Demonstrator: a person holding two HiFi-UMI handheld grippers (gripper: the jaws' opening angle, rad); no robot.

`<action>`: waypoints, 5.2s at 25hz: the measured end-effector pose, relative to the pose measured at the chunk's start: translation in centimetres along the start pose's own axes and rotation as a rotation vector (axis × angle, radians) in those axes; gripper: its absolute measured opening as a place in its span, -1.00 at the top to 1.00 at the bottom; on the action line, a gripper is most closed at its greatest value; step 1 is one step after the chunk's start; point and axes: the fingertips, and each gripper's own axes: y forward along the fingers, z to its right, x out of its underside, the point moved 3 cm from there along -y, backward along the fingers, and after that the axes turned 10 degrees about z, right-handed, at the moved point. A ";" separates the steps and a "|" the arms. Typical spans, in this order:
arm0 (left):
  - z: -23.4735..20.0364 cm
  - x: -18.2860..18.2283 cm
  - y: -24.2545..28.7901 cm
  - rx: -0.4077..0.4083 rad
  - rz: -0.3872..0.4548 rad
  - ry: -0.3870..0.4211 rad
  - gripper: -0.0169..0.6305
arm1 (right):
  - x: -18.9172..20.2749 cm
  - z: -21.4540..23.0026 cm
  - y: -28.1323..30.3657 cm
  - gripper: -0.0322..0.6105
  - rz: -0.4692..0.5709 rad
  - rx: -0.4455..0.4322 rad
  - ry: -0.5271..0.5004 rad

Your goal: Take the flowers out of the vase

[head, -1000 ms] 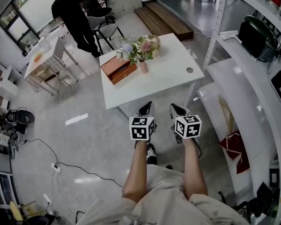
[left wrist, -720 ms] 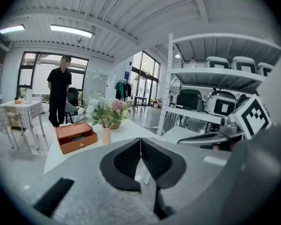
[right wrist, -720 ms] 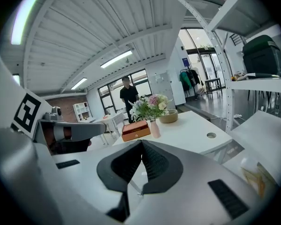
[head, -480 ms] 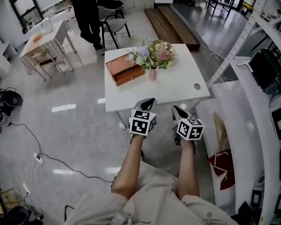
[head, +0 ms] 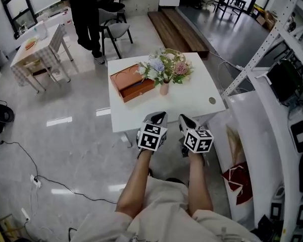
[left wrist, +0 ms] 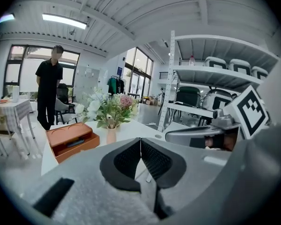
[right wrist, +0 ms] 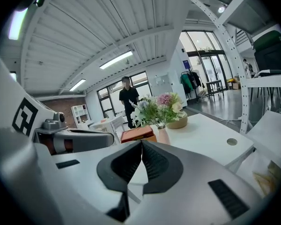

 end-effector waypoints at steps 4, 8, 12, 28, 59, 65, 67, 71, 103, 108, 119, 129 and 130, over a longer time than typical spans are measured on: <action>-0.8 0.8 0.1 0.031 -0.019 -0.009 0.91 | 1.8 -1.2 1.4 0.87 -0.133 0.007 -0.129; -0.9 0.7 0.5 0.058 -0.014 -0.023 0.91 | 1.9 -1.9 2.5 0.87 -0.152 0.001 -0.146; -1.6 1.2 0.6 0.057 -0.018 -0.038 0.91 | 0.4 -2.8 3.5 0.87 -0.042 -0.021 -0.165; -6.7 1.1 0.6 -0.088 -0.039 -0.063 0.91 | -0.5 -2.2 9.5 0.88 0.011 -0.072 -0.037; -11.0 3.1 16.2 -0.304 -0.066 -0.170 0.92 | 1.8 7.2 21.3 0.88 -0.141 -0.414 -0.082; -10.7 3.5 19.2 -0.343 -0.081 -0.195 0.92 | 2.7 11.1 22.7 0.87 -0.195 -0.429 -0.078; -10.5 3.5 20.0 -0.356 -0.083 -0.201 0.92 | 3.1 12.3 23.0 0.87 -0.222 -0.435 -0.069; -10.6 3.0 20.4 -0.424 -0.062 -0.213 0.92 | 3.9 13.6 22.9 0.87 -0.263 -0.461 -0.124; -13.1 3.6 21.3 -0.652 0.010 -0.276 0.91 | 3.1 13.4 27.4 0.66 -0.214 -0.769 -0.086; -12.2 4.0 22.4 -0.618 -0.007 -0.272 0.91 | 3.0 14.8 27.4 0.66 -0.193 -0.743 -0.059; -12.3 4.2 23.1 -0.617 0.003 -0.313 0.68 | 2.1 14.0 28.8 0.57 -0.173 -0.742 0.028; -14.0 4.0 23.9 -0.669 -0.019 -0.295 0.68 | 1.7 13.5 29.2 0.77 -0.173 -0.774 -0.021; -14.1 4.1 23.9 -0.674 -0.016 -0.293 0.73 | 1.7 13.4 29.1 0.78 -0.175 -0.774 -0.024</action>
